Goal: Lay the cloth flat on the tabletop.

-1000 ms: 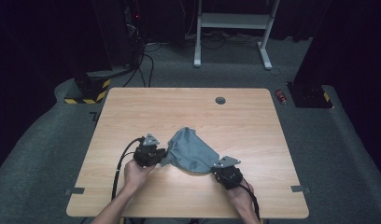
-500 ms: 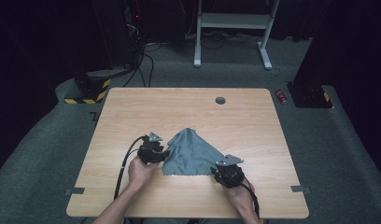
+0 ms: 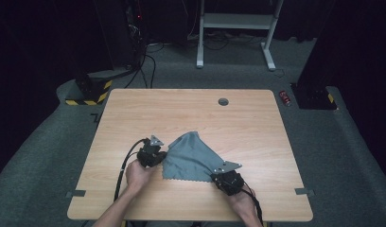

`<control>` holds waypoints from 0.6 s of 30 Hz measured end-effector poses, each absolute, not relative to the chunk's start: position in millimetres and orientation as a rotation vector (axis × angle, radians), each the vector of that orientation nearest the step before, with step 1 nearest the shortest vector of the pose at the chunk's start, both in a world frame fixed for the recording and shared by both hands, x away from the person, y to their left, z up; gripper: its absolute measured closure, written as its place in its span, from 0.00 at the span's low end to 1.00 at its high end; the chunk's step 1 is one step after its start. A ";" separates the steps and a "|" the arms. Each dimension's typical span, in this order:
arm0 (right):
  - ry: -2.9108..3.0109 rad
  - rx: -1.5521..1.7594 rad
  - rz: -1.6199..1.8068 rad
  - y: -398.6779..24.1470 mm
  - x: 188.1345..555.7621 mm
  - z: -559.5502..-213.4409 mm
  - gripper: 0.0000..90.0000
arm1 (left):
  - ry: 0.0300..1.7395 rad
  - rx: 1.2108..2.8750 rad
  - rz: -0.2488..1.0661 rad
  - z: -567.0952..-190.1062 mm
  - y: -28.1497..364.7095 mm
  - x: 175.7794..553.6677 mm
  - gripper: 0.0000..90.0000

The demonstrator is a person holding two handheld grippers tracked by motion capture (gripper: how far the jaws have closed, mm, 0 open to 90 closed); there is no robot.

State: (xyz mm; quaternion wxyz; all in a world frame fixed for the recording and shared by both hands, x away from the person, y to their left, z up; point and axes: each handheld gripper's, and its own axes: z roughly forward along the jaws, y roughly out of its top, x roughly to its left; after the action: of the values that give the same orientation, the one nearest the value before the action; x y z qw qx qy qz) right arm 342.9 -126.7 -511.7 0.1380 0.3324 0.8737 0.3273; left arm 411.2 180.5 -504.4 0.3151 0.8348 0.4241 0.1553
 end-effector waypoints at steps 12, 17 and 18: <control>2.348 1.190 0.998 -141.9 387.8 -497.6 0.74 | 1.160 2.099 0.455 -519.0 183.9 389.9 0.49; 2.341 1.212 1.007 -134.6 406.7 -494.3 0.71 | 1.149 2.064 0.506 -524.4 186.0 386.7 0.42; 2.346 1.217 1.009 -133.0 409.6 -494.1 0.71 | 1.142 2.042 0.525 -527.0 187.1 385.4 0.41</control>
State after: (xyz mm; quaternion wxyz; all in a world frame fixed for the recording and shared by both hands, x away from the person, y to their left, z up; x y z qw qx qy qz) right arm 409.6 -133.0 -494.1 0.1555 0.4249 0.8193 0.3522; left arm 385.4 187.1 -527.0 0.3634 0.7933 0.4438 0.2039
